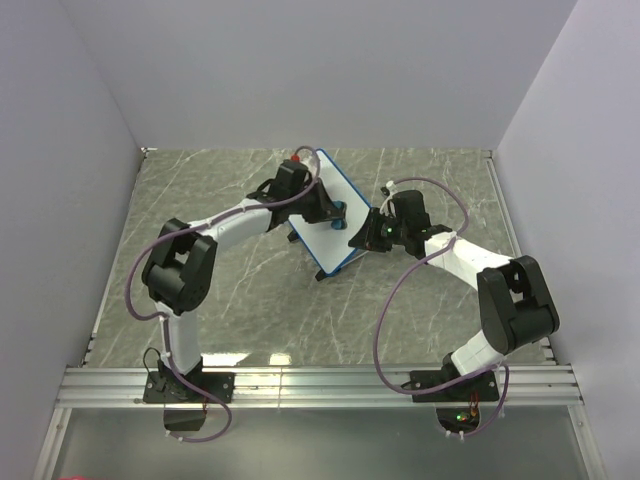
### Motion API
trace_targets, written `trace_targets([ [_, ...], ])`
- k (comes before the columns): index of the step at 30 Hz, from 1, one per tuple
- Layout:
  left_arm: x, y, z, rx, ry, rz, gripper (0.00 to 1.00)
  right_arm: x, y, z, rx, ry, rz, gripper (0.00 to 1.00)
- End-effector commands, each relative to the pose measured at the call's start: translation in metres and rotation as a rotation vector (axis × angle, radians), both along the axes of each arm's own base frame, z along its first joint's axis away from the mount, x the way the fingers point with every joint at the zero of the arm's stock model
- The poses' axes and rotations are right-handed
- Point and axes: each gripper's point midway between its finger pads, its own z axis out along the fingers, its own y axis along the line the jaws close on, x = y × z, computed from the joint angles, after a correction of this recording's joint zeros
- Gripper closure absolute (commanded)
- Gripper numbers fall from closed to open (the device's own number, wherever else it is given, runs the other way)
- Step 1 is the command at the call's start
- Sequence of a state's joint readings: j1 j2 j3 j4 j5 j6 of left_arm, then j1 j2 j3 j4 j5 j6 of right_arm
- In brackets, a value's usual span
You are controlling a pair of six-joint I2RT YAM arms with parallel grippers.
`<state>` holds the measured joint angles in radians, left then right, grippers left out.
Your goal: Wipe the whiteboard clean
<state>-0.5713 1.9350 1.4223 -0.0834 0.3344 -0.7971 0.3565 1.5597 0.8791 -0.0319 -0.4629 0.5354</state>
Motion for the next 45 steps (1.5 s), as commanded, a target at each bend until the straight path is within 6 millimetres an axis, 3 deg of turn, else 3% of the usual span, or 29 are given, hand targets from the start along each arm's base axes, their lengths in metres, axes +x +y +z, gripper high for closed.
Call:
trace_targets([
  [1, 0.009, 0.049, -0.068, 0.112, 0.113, 0.107, 1.00, -0.050, -0.006, -0.051, -0.142, 0.170, 0.111, 1.00],
  [5, 0.003, 0.069, -0.088, 0.191, 0.129, 0.112, 1.00, -0.050, -0.006, -0.051, -0.141, 0.170, 0.112, 1.00],
  [13, -0.008, 0.076, -0.099, 0.213, 0.155, 0.116, 1.00, -0.050, -0.004, -0.051, -0.137, 0.173, 0.116, 1.00],
  [16, -0.004, 0.065, -0.081, 0.178, 0.138, 0.099, 1.00, -0.050, -0.004, -0.051, -0.133, 0.171, 0.118, 1.00],
  [17, 0.004, 0.057, -0.061, 0.154, 0.096, 0.093, 1.00, -0.050, -0.004, -0.051, -0.133, 0.170, 0.118, 1.00],
  [19, 0.006, 0.042, -0.041, 0.139, 0.060, 0.060, 1.00, -0.050, -0.003, -0.050, -0.130, 0.169, 0.120, 1.00],
  [20, 0.017, 0.031, -0.019, 0.113, 0.015, 0.052, 1.00, -0.049, -0.003, -0.050, -0.127, 0.168, 0.119, 1.00],
  [23, 0.029, 0.010, 0.009, 0.083, -0.026, 0.030, 1.00, -0.049, -0.002, -0.050, -0.125, 0.170, 0.122, 1.00],
  [27, 0.041, -0.002, 0.019, 0.055, -0.045, 0.028, 1.00, -0.050, -0.002, -0.051, -0.124, 0.176, 0.122, 1.00],
  [31, 0.047, 0.002, -0.003, 0.081, 0.002, 0.046, 1.00, -0.049, -0.003, -0.051, -0.127, 0.173, 0.123, 1.00],
  [34, 0.045, 0.015, -0.030, 0.098, 0.064, 0.072, 1.00, -0.049, -0.003, -0.050, -0.129, 0.171, 0.125, 1.00],
  [41, 0.022, 0.077, -0.099, 0.174, 0.219, 0.173, 1.00, -0.050, -0.004, -0.050, -0.134, 0.165, 0.121, 1.00],
  [45, 0.010, 0.094, -0.120, 0.215, 0.257, 0.173, 1.00, -0.050, -0.003, -0.051, -0.130, 0.169, 0.122, 1.00],
])
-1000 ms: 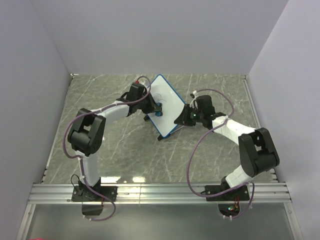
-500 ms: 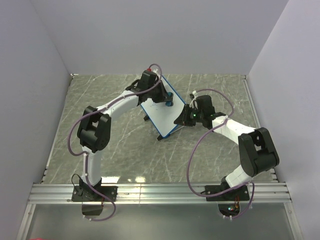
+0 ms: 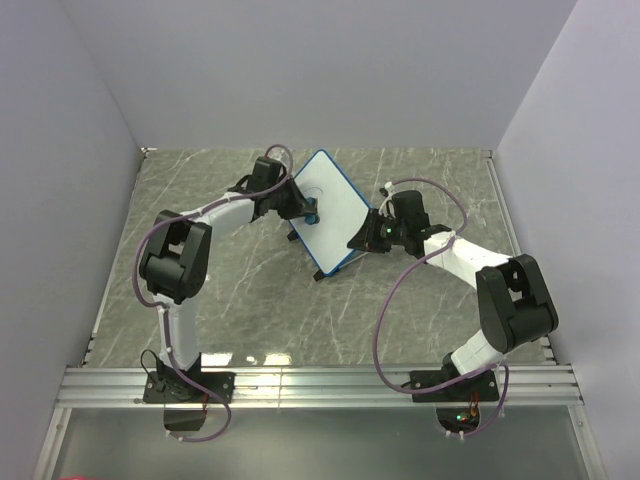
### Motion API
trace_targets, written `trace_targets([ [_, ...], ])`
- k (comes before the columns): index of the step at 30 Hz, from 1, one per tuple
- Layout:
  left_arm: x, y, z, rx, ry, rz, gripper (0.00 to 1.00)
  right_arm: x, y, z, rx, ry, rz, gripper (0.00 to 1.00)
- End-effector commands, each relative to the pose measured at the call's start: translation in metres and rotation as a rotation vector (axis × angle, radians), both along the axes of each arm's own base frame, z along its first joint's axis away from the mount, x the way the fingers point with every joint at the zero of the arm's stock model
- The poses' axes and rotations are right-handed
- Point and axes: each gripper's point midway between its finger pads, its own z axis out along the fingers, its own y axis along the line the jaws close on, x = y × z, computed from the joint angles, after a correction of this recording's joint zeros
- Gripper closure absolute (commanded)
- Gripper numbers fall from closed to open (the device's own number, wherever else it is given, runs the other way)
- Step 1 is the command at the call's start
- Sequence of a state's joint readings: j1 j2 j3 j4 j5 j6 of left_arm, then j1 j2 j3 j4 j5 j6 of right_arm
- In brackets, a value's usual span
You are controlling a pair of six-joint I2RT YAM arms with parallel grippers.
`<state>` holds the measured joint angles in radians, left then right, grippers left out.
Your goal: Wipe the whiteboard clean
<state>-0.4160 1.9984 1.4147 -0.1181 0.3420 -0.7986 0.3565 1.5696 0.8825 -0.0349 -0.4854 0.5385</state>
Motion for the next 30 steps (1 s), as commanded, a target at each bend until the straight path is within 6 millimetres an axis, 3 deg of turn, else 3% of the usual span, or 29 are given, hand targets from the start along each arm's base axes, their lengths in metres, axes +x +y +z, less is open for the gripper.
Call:
trace_targets([
  [1, -0.034, 0.027, -0.082, 0.164, 0.171, 0.015, 1.00, -0.049, -0.006, -0.051, -0.142, 0.153, 0.114, 1.00],
  [7, -0.049, 0.031, -0.087, 0.156, 0.191, 0.021, 1.00, -0.048, -0.006, -0.050, -0.142, 0.152, 0.111, 1.00],
  [9, -0.046, 0.027, -0.073, 0.146, 0.163, 0.016, 1.00, -0.048, -0.006, -0.050, -0.144, 0.150, 0.111, 1.00],
  [13, -0.038, -0.006, -0.033, 0.138, 0.075, -0.044, 1.00, -0.048, -0.006, -0.051, -0.141, 0.149, 0.109, 1.00],
  [14, -0.027, -0.018, -0.015, 0.119, 0.036, -0.053, 1.00, -0.048, -0.006, -0.051, -0.141, 0.152, 0.112, 1.00],
  [16, -0.025, -0.034, -0.002, 0.104, 0.020, -0.080, 1.00, -0.048, -0.005, -0.051, -0.138, 0.152, 0.113, 1.00],
  [19, -0.004, -0.055, 0.028, 0.056, -0.035, -0.089, 1.00, -0.047, -0.005, -0.050, -0.136, 0.152, 0.112, 1.00],
  [25, 0.035, -0.060, 0.031, 0.055, -0.053, -0.059, 1.00, -0.048, -0.006, -0.050, -0.142, 0.152, 0.111, 1.00],
  [30, 0.053, -0.034, -0.004, 0.099, 0.011, -0.003, 1.00, -0.049, -0.007, -0.049, -0.145, 0.148, 0.109, 1.00],
])
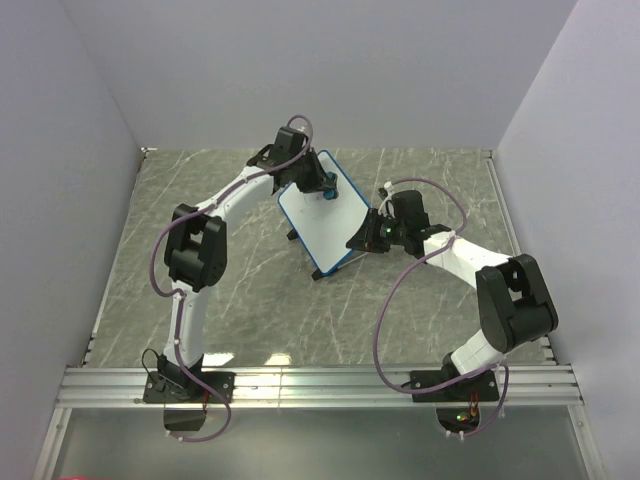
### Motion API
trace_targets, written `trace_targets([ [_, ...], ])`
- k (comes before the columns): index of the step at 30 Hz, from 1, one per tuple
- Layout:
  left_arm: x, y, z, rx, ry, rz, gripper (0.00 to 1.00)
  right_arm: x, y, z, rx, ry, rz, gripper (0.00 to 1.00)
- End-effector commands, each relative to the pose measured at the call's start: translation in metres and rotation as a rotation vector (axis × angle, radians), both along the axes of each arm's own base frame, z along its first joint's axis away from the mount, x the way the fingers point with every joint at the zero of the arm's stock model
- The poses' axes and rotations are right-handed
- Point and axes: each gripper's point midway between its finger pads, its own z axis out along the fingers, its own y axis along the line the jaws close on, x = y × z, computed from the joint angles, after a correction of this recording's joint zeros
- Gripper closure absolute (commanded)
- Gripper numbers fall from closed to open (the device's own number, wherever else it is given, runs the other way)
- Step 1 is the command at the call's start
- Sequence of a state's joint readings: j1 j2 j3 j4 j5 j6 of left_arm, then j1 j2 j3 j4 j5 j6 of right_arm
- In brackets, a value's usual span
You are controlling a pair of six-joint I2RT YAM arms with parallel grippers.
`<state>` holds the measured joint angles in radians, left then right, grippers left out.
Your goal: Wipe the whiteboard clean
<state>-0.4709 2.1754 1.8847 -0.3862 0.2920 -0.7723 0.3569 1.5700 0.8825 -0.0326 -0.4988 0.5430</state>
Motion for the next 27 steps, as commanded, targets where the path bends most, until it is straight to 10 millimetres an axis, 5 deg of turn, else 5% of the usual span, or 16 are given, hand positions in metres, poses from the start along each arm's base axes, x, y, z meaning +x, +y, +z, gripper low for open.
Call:
trace_targets([
  [1, 0.008, 0.018, -0.066, 0.092, 0.080, 0.043, 1.00, -0.047, -0.010, -0.050, -0.157, 0.142, 0.102, 1.00],
  [10, -0.049, 0.076, -0.128, 0.203, 0.185, 0.089, 1.00, -0.047, -0.010, -0.050, -0.160, 0.138, 0.103, 1.00],
  [16, -0.058, 0.104, -0.149, 0.256, 0.228, 0.122, 1.00, -0.048, -0.009, -0.051, -0.156, 0.144, 0.104, 1.00],
  [21, -0.050, 0.095, -0.133, 0.235, 0.195, 0.114, 1.00, -0.049, -0.009, -0.051, -0.156, 0.143, 0.107, 1.00],
  [27, -0.010, 0.058, -0.070, 0.141, 0.072, 0.088, 1.00, -0.048, -0.008, -0.052, -0.151, 0.147, 0.109, 1.00],
])
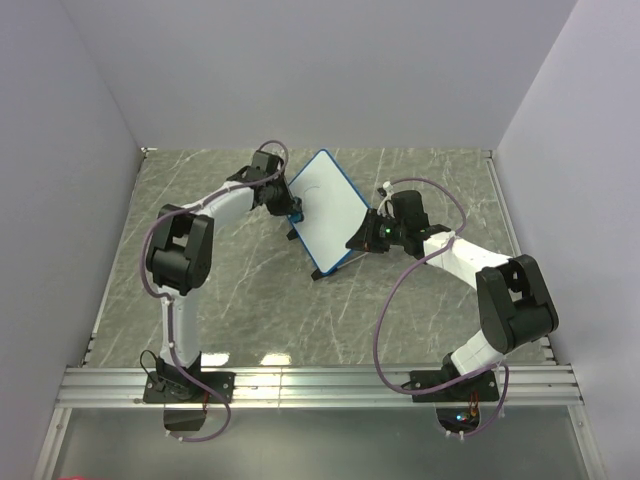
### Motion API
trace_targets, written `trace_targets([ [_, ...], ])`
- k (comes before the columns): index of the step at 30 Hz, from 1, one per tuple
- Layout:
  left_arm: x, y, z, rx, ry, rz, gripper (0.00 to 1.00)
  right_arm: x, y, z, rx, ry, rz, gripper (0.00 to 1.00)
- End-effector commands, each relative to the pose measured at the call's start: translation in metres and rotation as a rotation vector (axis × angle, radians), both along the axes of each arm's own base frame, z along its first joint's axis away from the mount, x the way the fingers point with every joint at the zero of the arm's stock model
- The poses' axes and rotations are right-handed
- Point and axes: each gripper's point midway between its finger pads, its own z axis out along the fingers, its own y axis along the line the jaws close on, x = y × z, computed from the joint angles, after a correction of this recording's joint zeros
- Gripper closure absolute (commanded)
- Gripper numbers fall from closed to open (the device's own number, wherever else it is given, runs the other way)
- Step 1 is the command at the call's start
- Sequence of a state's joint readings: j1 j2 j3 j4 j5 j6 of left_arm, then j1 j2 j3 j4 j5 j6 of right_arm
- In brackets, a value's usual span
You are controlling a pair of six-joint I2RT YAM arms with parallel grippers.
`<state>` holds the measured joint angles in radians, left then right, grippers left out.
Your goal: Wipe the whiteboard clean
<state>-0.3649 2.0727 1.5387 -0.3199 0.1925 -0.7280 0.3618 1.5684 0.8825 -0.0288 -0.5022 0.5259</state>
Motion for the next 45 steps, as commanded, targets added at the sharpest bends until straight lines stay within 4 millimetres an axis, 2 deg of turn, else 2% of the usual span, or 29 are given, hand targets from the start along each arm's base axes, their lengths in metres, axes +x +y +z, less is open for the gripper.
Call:
trace_targets([
  [1, 0.013, -0.039, 0.009, -0.031, -0.034, -0.069, 1.00, -0.048, -0.010, -0.053, -0.149, 0.162, 0.091, 1.00],
  [2, 0.019, -0.042, 0.015, -0.040, -0.045, -0.071, 1.00, -0.049, -0.010, -0.053, -0.150, 0.165, 0.091, 1.00],
  [3, 0.028, -0.050, 0.031, -0.055, -0.075, -0.080, 1.00, -0.048, -0.010, -0.053, -0.150, 0.163, 0.090, 1.00],
  [5, 0.035, -0.057, 0.026, -0.052, -0.065, -0.093, 1.00, -0.048, -0.010, -0.052, -0.150, 0.161, 0.091, 1.00],
  [6, 0.040, -0.063, 0.038, -0.059, -0.080, -0.103, 1.00, -0.048, -0.010, -0.053, -0.152, 0.164, 0.090, 1.00],
  [7, 0.041, -0.067, 0.030, -0.062, -0.064, -0.112, 1.00, -0.047, -0.010, -0.052, -0.152, 0.160, 0.089, 1.00],
  [9, 0.044, -0.079, 0.040, -0.089, -0.079, -0.131, 1.00, -0.047, -0.010, -0.053, -0.154, 0.161, 0.088, 1.00],
  [11, 0.044, -0.088, 0.043, -0.104, -0.084, -0.148, 1.00, -0.046, -0.011, -0.052, -0.155, 0.160, 0.085, 1.00],
  [13, 0.039, -0.106, 0.055, -0.132, -0.105, -0.186, 1.00, -0.047, -0.010, -0.053, -0.154, 0.162, 0.087, 1.00],
  [15, 0.039, -0.112, 0.062, -0.150, -0.117, -0.199, 1.00, -0.047, -0.010, -0.054, -0.154, 0.164, 0.087, 1.00],
  [22, 0.031, -0.115, 0.060, -0.169, -0.101, -0.215, 1.00, -0.046, -0.010, -0.055, -0.153, 0.166, 0.087, 1.00],
  [26, 0.020, -0.126, 0.060, -0.182, -0.101, -0.259, 1.00, -0.046, -0.009, -0.056, -0.152, 0.167, 0.088, 1.00],
  [29, 0.003, -0.125, 0.052, -0.165, -0.084, -0.285, 1.00, -0.045, -0.009, -0.054, -0.154, 0.161, 0.088, 1.00],
  [32, -0.019, -0.114, 0.039, -0.130, -0.055, -0.283, 1.00, -0.045, -0.011, -0.052, -0.158, 0.156, 0.085, 1.00],
  [33, -0.033, -0.106, 0.030, -0.116, -0.034, -0.277, 1.00, -0.045, -0.011, -0.052, -0.159, 0.155, 0.086, 1.00],
  [35, -0.047, -0.096, 0.019, -0.094, -0.011, -0.265, 1.00, -0.044, -0.010, -0.051, -0.153, 0.153, 0.086, 1.00],
  [36, -0.062, -0.087, 0.009, -0.080, 0.014, -0.260, 1.00, -0.043, -0.009, -0.050, -0.149, 0.152, 0.087, 1.00],
  [37, -0.065, -0.085, 0.005, -0.079, 0.012, -0.254, 1.00, -0.044, -0.009, -0.050, -0.146, 0.152, 0.088, 1.00],
  [38, -0.081, -0.080, -0.012, -0.063, 0.050, -0.257, 1.00, -0.043, -0.008, -0.049, -0.142, 0.149, 0.087, 1.00],
  [40, -0.090, -0.077, -0.016, -0.057, 0.050, -0.250, 1.00, -0.043, -0.007, -0.050, -0.142, 0.155, 0.089, 1.00],
  [41, -0.100, -0.072, -0.030, -0.034, 0.075, -0.242, 1.00, -0.044, -0.006, -0.050, -0.139, 0.154, 0.091, 1.00],
  [42, -0.103, -0.070, -0.031, -0.036, 0.082, -0.238, 1.00, -0.044, -0.007, -0.051, -0.139, 0.155, 0.090, 1.00],
  [45, -0.103, -0.055, -0.046, 0.010, 0.118, -0.184, 1.00, -0.046, -0.007, -0.052, -0.135, 0.157, 0.089, 1.00],
])
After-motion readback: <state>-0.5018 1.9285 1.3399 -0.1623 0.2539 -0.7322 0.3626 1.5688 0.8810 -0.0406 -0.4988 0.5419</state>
